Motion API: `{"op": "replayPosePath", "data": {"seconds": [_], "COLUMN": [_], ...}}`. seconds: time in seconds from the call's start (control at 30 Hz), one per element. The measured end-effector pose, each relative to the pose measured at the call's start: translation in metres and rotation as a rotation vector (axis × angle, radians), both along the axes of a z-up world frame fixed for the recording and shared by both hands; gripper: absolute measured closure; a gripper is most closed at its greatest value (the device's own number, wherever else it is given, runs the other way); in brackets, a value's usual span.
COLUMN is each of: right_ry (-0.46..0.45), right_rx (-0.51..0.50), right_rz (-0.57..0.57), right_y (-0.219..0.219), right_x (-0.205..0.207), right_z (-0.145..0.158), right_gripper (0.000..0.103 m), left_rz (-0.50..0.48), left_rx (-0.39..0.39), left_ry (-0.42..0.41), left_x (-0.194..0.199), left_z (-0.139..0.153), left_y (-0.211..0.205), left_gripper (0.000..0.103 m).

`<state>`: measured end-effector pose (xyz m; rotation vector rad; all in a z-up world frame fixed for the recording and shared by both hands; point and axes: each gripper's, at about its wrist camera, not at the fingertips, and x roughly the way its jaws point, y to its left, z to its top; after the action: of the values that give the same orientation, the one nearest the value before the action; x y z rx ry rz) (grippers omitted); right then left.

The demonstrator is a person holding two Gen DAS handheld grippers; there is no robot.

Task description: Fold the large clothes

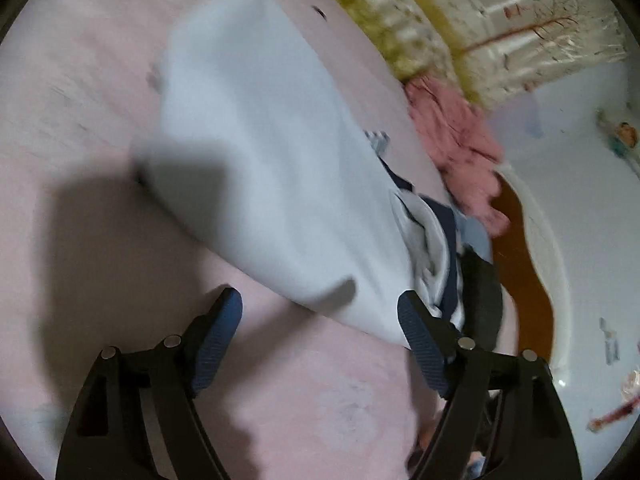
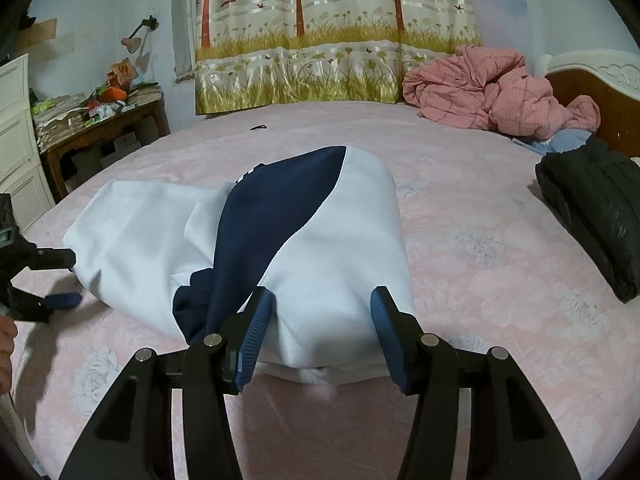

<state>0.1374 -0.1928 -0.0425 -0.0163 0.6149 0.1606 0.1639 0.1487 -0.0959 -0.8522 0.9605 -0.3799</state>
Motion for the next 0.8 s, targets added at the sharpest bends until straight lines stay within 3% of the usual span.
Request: {"op": "replayPosePath", "data": {"seconds": [0.2,0.27,0.3,0.33,0.43,0.47,0.6,0.67,0.8], "right_ry": [0.001,0.000,0.000,0.000,0.000,-0.001,-0.001,-0.001,-0.002], "right_rx": [0.004,0.004,0.003,0.002,0.002,0.003,-0.005,-0.003,-0.004], "right_rz": [0.001,0.000,-0.001,-0.001,0.000,0.000,0.000,0.000,-0.001], "right_y": [0.000,0.000,0.000,0.000,0.000,0.000,0.001,0.002,0.003], "right_x": [0.001,0.000,0.000,0.000,0.000,0.000,0.000,0.000,0.000], "right_z": [0.000,0.000,0.000,0.000,-0.001,-0.001,0.000,-0.001,0.000], "right_gripper": [0.048,0.048,0.048,0.048,0.048,0.048,0.048,0.048,0.047], "left_rz": [0.119,0.186,0.204,0.197,0.184,0.181,0.207,0.206,0.244], "left_rx": [0.024,0.085,0.145,0.138,0.020,0.018,0.128,0.136,0.204], "left_ry": [-0.082,-0.094,-0.092,-0.098,-0.068,-0.067,-0.117,-0.115,-0.129], "left_x": [0.020,0.026,0.031,0.034,0.040,0.043,0.045,0.050,0.056], "left_z": [-0.004,-0.003,-0.006,-0.010,-0.018,-0.018,-0.011,-0.012,-0.009], "left_y": [-0.009,-0.005,-0.001,0.004,0.020,0.022,0.019,0.021,0.026], "left_gripper": [0.026,0.041,0.054,0.056,0.063,0.063,0.062,0.059,0.041]}}
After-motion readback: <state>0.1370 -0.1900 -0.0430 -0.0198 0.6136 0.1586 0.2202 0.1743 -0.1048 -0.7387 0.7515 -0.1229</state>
